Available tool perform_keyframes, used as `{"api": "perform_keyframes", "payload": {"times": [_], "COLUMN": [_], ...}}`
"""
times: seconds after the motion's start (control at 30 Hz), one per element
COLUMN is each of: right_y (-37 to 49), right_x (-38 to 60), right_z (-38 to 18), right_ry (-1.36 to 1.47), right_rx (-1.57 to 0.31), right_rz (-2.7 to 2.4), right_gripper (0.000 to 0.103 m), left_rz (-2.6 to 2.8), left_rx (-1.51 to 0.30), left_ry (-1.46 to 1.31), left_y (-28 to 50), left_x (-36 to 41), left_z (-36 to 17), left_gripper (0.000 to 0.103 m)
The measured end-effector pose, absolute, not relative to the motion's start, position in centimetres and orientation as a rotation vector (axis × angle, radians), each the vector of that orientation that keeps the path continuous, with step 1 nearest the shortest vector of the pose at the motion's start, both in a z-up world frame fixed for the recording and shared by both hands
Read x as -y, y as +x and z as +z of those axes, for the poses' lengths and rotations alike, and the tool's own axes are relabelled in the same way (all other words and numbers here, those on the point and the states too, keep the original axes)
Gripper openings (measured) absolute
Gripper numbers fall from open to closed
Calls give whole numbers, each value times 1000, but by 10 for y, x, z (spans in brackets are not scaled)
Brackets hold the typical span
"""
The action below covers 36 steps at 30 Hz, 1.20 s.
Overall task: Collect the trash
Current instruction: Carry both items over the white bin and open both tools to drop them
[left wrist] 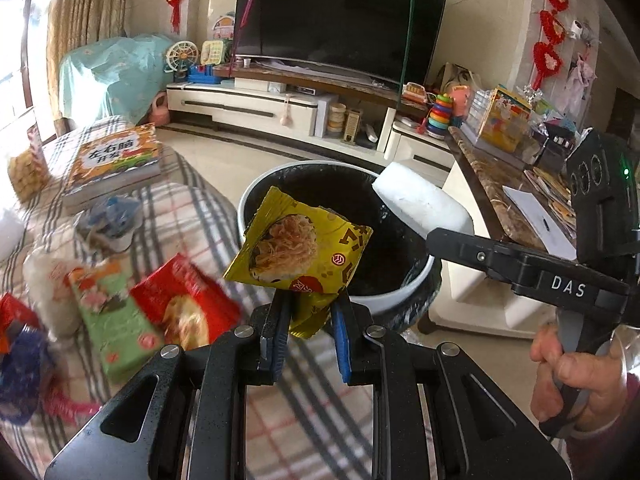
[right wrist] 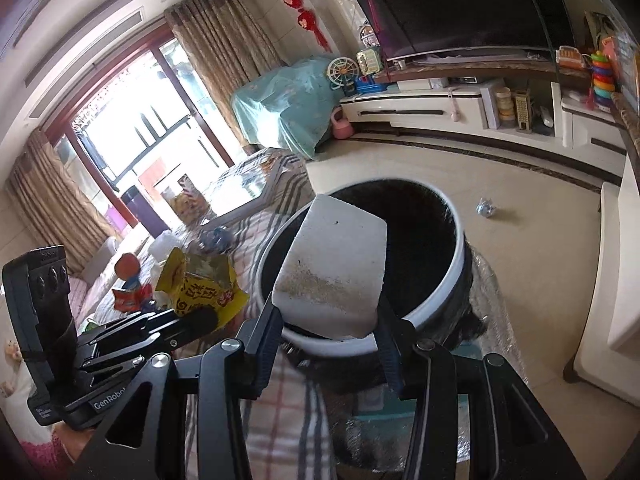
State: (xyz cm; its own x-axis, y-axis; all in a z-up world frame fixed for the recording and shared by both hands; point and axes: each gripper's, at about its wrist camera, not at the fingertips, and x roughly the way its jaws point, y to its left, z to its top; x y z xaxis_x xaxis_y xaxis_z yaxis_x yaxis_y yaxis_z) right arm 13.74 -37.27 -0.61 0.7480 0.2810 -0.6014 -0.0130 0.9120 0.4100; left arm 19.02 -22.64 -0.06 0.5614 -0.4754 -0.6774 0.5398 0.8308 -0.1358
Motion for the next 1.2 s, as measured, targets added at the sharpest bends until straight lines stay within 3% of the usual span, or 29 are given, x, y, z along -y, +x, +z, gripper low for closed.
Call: {"api": "perform_keyframes", "payload": {"times": [0.67, 0.73, 0.87, 1.2], "right_y": [181, 185, 190, 168], "right_x": [396, 399, 401, 397], "right_z": [-11, -11, -11, 4], "right_ry": [372, 373, 379, 417], "right_rx": [-785, -792, -804, -728], "right_rz": [165, 165, 151, 119], "right_gripper": [51, 53, 58, 63], "left_rz": [-605, -605, -607, -621], "left_rx": [-856, -862, -865, -817], "left_ry": [100, 99, 89, 70], "left_y": [241, 244, 245, 217], "left_x": [261, 262, 259, 232], "left_z": [-17, -18, -19, -7], "left_gripper": [20, 27, 51, 55]}}
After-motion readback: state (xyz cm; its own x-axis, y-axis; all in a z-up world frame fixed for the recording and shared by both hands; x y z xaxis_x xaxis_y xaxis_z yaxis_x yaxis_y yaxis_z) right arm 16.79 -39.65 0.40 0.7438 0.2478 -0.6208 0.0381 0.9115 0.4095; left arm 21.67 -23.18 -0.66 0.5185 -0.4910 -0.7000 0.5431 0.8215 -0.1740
